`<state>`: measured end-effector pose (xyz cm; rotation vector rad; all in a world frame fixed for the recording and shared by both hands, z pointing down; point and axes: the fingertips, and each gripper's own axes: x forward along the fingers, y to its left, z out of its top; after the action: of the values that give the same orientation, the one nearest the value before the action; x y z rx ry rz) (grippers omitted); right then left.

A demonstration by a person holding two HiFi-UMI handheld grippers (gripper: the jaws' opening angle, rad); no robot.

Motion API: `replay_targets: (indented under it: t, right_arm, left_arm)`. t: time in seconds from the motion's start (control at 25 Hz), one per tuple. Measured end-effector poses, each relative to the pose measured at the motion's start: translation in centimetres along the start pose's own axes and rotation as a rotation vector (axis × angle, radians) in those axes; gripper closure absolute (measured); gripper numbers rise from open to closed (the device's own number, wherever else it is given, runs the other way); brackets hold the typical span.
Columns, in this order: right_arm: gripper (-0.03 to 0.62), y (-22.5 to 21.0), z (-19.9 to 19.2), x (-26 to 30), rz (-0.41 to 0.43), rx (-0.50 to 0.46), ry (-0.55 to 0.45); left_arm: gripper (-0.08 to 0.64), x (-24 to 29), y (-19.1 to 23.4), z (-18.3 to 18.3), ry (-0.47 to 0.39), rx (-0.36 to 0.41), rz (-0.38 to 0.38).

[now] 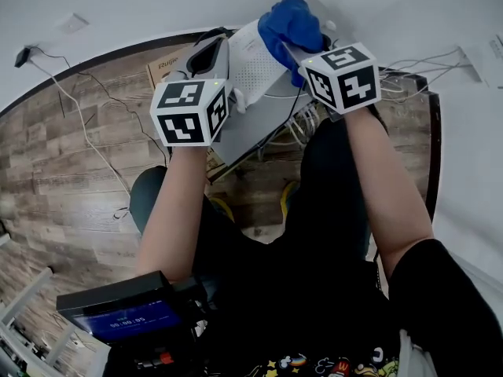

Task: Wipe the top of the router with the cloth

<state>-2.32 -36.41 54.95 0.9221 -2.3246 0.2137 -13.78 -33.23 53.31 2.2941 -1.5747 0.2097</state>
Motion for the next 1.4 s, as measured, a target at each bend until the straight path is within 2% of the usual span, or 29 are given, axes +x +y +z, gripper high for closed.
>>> replay_targets:
  t: [0.28,0.68,0.96,1.16,1.28,1.4]
  right_arm:
    - [0.488,4.1,-0.6,-1.4,0.052,-0.022,-0.014]
    - [0.488,11.1,-0.6,-2.9,0.228,0.041,-0.058]
    - [0.489,11.9,-1.1,-4.2,0.244,0.058,-0.073]
    - [0.489,13.2,-4.0,-6.6,0.27,0.069,-0.054]
    - [0.489,16.0,-6.1,-8.0,0.326,0.074,-0.026]
    - [0.488,19.6,-6.5,-9.4,0.409,0.048,-0.017]
  left_arm:
    - [0.56,-1.0,-0.3,-0.8,-0.002,-0.001,-0.016]
    - [0.56,-3.6,-0.1,-1.3,-0.015,-0.007,-0.014]
    - [0.56,-5.1,-0.1,-1.9,-0.019,-0.018,-0.009]
    - [0.56,-5.8,-0.7,-2.4,-0.029,-0.024,-0.01]
    - [0.56,-6.2,-1.2,-3.1,-0.023,-0.028,-0.009]
    - [0.56,-7.3,-1.6,-3.2,-0.022,-0.028,-0.004]
